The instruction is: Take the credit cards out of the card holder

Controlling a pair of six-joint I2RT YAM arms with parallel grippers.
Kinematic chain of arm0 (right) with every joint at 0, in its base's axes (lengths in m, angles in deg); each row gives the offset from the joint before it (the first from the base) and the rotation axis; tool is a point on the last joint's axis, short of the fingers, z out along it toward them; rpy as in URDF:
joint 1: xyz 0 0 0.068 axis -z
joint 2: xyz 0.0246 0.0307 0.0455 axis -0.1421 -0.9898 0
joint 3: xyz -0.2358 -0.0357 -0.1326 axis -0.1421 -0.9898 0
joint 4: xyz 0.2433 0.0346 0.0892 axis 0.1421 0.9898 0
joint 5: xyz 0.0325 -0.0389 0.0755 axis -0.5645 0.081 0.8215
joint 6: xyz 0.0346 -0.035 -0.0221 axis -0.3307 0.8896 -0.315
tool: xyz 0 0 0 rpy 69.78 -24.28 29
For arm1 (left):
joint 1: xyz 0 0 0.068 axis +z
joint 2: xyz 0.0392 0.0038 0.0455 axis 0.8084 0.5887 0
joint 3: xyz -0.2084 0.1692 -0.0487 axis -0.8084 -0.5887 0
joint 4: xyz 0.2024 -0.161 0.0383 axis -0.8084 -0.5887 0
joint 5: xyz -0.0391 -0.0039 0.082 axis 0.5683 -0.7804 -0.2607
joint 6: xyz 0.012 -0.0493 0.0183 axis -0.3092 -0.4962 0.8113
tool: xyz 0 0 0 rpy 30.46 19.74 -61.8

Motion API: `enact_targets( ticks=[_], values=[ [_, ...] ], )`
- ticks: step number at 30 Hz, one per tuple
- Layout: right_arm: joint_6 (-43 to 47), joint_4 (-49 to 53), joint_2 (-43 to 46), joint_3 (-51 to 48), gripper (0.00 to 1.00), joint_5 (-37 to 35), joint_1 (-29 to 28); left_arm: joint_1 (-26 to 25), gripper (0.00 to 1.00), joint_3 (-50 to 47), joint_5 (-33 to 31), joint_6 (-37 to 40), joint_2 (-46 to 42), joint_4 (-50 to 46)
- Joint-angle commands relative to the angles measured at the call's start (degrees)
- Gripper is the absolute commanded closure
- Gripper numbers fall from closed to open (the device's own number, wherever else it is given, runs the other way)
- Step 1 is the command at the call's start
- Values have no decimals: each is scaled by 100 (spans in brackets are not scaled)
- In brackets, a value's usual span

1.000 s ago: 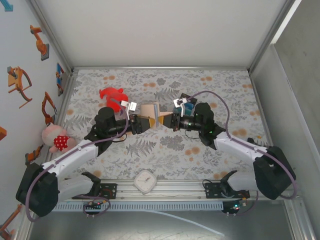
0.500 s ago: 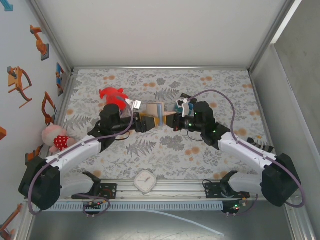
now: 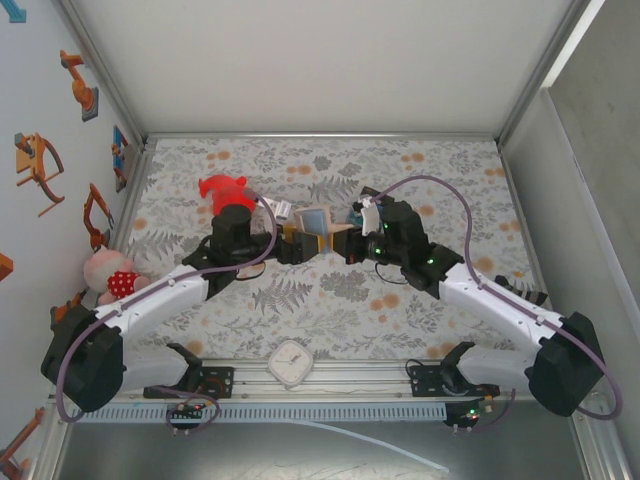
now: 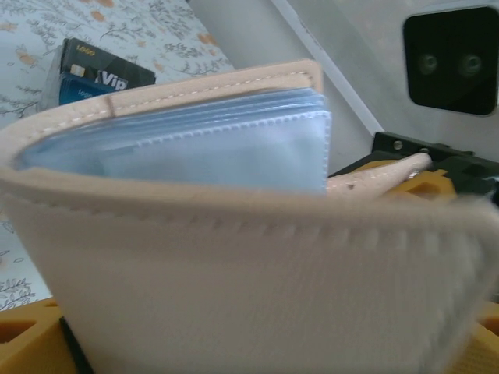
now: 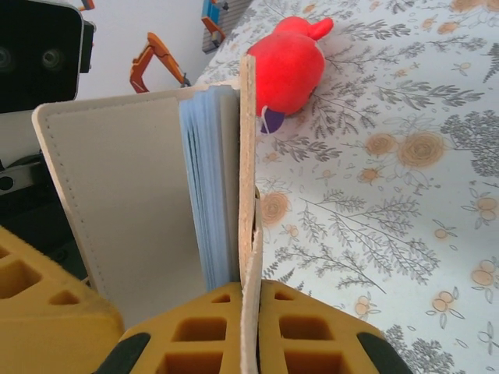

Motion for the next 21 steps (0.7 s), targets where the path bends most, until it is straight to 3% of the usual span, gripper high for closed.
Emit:
enact_targets(
  ticks=[1, 3, 8, 13, 18, 21],
  values=[
    [151, 223, 199, 286, 100, -319, -52, -21, 9, 163, -215, 175, 19, -145],
    [173, 333, 241, 329, 100, -390, -79, -23, 13, 166, -329, 202, 1, -228],
    [239, 426, 325, 347, 100, -535, -100, -29, 39, 198, -395, 218, 16, -321],
    [247, 459, 368, 340, 100, -593, -100, -36, 57, 194, -386, 218, -27, -350],
    [289, 218, 335, 262, 100, -111, -100, -32, 73, 194, -396, 212, -102, -416],
    [371, 46, 300, 206, 89, 223, -100, -26, 83, 248, -369, 113, -82, -444]
  ],
)
